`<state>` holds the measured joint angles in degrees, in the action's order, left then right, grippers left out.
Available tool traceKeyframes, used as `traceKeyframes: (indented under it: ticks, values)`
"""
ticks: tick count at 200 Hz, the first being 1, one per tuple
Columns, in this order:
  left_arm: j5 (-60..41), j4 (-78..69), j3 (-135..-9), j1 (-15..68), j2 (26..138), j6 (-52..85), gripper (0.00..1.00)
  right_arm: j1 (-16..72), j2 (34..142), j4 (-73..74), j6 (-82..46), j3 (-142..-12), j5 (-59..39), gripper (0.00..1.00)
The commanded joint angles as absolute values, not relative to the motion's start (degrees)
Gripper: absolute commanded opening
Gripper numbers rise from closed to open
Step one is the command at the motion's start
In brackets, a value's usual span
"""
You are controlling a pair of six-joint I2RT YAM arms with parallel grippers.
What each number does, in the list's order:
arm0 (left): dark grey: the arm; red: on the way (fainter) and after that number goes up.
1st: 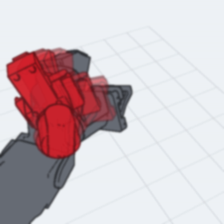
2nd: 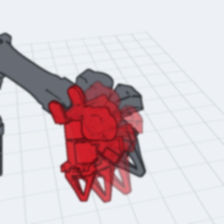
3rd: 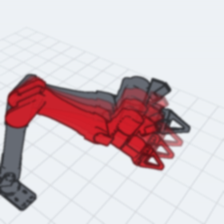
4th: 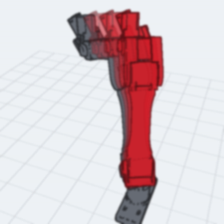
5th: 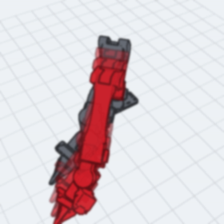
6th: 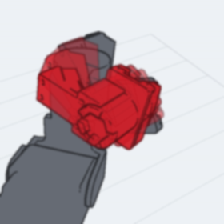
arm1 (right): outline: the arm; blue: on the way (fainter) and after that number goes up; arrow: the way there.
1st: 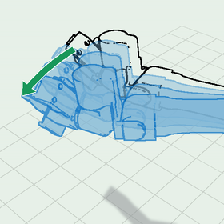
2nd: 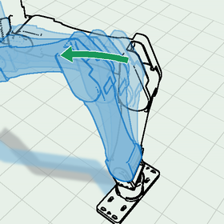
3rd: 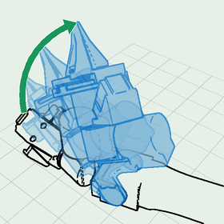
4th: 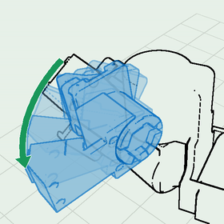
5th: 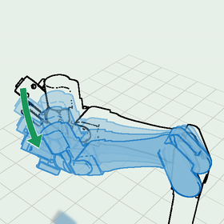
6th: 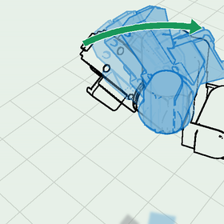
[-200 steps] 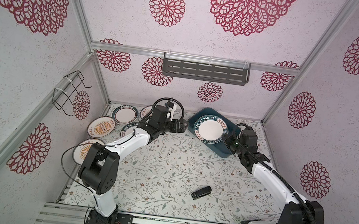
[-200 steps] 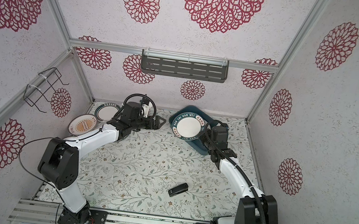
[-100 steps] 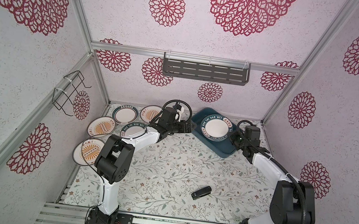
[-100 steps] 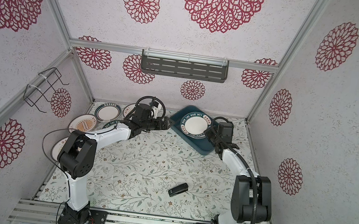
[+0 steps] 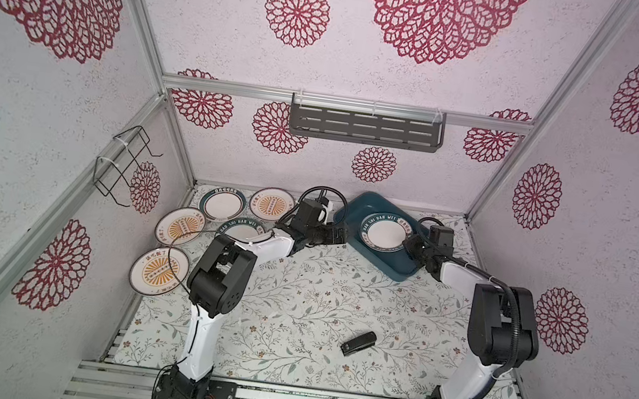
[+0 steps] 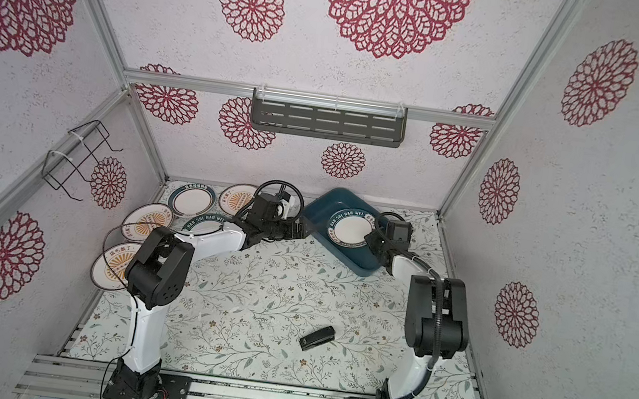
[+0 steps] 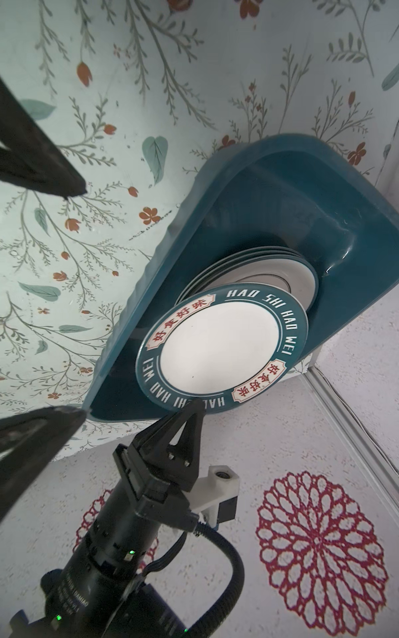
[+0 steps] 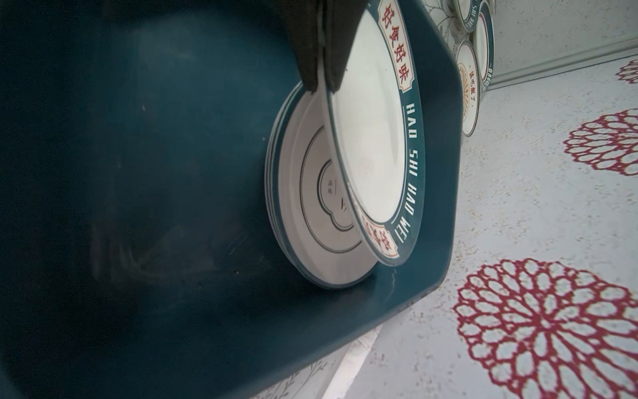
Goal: Place the plates into the plastic bin on the countertop
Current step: 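Lower the plate against the stack in the bin and open the right gripper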
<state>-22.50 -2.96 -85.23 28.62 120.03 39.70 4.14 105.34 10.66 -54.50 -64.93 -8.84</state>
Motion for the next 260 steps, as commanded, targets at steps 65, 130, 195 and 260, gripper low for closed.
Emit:
traceKeyframes:
  ticks: [65, 130, 195, 260]
  values:
    - [-19.3, -1.8, -85.0, 29.0, 120.1, 41.6, 0.97, 2.6, 114.4, 18.6, -57.1, -73.5, -10.0, 0.00]
    - [-18.7, -0.2, -86.1, 29.0, 120.5, 40.8, 0.97, 2.5, 115.5, 18.0, -57.5, -74.2, -10.7, 0.00]
    - [-18.2, 1.3, -86.2, 29.0, 119.3, 38.6, 0.97, 2.8, 114.5, 16.1, -56.6, -73.4, -9.8, 0.00]
    - [-18.2, 1.2, -85.5, 29.0, 118.6, 38.5, 0.97, 3.5, 114.7, 12.2, -55.1, -74.8, -8.2, 0.08]
